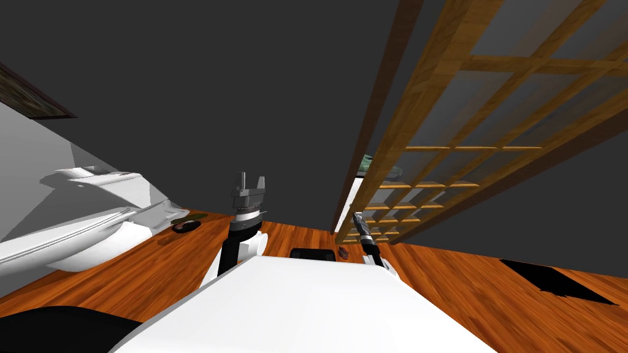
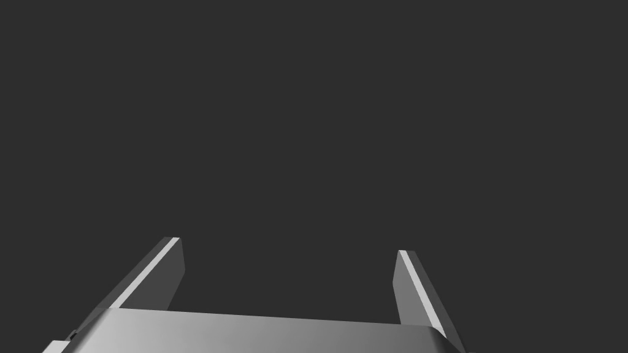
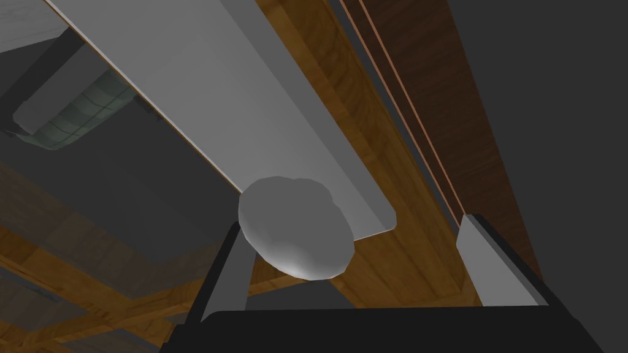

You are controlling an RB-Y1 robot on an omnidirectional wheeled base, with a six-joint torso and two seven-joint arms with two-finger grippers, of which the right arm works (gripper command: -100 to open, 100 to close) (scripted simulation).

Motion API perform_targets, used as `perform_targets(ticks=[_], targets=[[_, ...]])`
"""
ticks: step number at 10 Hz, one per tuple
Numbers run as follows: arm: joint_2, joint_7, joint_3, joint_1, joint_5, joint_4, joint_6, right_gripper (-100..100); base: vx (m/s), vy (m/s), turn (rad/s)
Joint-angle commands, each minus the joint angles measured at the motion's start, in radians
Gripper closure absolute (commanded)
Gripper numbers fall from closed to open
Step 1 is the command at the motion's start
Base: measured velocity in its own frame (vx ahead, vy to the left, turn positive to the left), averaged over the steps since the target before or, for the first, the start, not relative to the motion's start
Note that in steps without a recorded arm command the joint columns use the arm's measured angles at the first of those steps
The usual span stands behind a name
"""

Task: Pull the door open

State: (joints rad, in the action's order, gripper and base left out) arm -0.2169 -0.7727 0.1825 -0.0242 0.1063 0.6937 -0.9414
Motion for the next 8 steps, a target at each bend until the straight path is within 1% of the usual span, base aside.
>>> perform_targets(ticks=[1,3,6,8], targets=[[-0.001,0.034,-0.004,0.000,-0.010,0.000,0.001,100,-0.024,-0.024,0.011],[-0.002,0.065,-0.008,0.000,-0.019,0.000,0.001,100,-0.038,-0.021,0.037],[-0.005,0.134,-0.016,-0.001,-0.039,0.001,0.002,100,-0.046,-0.003,0.066],[-0.008,0.191,-0.024,-0.001,-0.058,0.001,0.003,100,-0.050,-0.015,0.070]])
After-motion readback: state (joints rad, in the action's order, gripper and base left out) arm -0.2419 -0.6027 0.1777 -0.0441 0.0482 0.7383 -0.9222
